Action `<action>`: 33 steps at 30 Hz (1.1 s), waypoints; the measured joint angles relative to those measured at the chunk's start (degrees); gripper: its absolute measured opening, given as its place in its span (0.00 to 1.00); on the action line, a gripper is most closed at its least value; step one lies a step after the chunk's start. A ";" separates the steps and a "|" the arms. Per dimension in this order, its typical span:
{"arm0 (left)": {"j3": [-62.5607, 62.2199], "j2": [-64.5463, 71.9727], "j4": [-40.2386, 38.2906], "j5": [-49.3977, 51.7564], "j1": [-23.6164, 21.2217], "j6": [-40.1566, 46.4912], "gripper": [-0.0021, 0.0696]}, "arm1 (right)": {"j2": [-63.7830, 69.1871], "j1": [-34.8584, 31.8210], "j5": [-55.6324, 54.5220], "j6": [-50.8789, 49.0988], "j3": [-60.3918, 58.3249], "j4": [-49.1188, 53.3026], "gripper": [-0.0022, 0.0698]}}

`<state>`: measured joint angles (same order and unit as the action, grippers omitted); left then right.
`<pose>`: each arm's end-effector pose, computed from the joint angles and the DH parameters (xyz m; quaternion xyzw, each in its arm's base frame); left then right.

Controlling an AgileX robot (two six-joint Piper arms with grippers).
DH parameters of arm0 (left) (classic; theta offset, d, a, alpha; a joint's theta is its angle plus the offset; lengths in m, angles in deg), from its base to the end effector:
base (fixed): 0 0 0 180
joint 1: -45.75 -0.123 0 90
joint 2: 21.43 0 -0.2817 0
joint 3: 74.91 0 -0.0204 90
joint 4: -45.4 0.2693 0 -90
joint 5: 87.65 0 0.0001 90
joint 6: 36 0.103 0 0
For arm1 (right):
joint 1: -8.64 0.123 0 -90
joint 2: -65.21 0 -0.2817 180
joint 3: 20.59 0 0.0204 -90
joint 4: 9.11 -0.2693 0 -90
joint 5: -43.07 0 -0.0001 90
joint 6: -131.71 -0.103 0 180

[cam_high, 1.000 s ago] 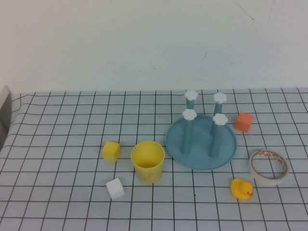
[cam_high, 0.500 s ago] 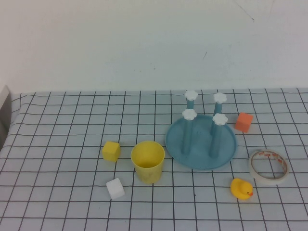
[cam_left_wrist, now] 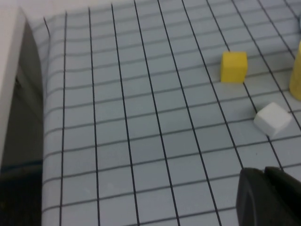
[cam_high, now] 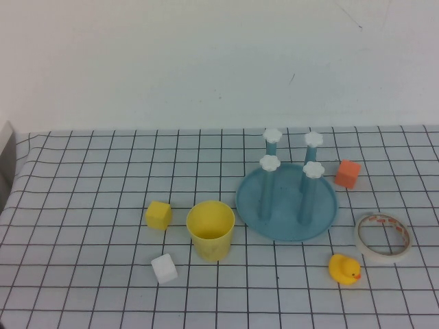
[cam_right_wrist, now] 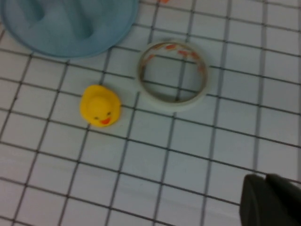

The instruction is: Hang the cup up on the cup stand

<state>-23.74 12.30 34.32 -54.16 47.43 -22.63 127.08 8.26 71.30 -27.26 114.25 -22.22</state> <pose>0.1222 -0.0145 0.2757 0.0704 0.8530 -0.0346 0.5159 0.2035 0.0097 0.2400 -0.0934 0.9168 0.0164 0.3879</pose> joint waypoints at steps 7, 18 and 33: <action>0.00 5.53 -1.92 0.60 -0.25 -0.13 0.03 | 16.86 10.36 0.88 11.39 7.84 -11.30 0.03; 0.00 7.01 -2.61 0.60 -0.25 0.08 0.03 | 40.62 32.68 -0.57 11.98 30.19 -11.34 0.03; 2.12 7.01 -4.38 -2.97 -0.25 0.08 0.03 | 63.44 35.78 5.09 9.54 59.27 -9.61 0.63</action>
<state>-21.61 19.31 29.93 -57.13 47.18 -22.55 190.52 44.04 76.39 -17.72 173.52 -31.82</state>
